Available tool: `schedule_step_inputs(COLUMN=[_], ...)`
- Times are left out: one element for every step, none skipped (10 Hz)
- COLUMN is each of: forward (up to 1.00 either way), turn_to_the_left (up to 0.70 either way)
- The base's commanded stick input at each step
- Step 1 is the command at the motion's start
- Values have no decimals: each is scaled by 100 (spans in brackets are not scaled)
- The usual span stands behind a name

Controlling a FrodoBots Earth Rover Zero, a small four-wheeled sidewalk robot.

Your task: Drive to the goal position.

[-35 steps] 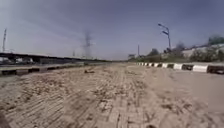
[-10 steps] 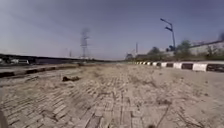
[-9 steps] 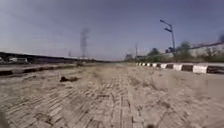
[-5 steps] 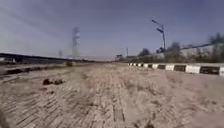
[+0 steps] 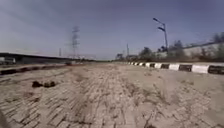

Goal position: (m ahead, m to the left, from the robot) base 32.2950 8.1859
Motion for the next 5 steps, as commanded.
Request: schedule_step_inputs(forward=[100, 100, 100, 100, 100], turn_to_the_left=[0, 0, 0, 0, 0])
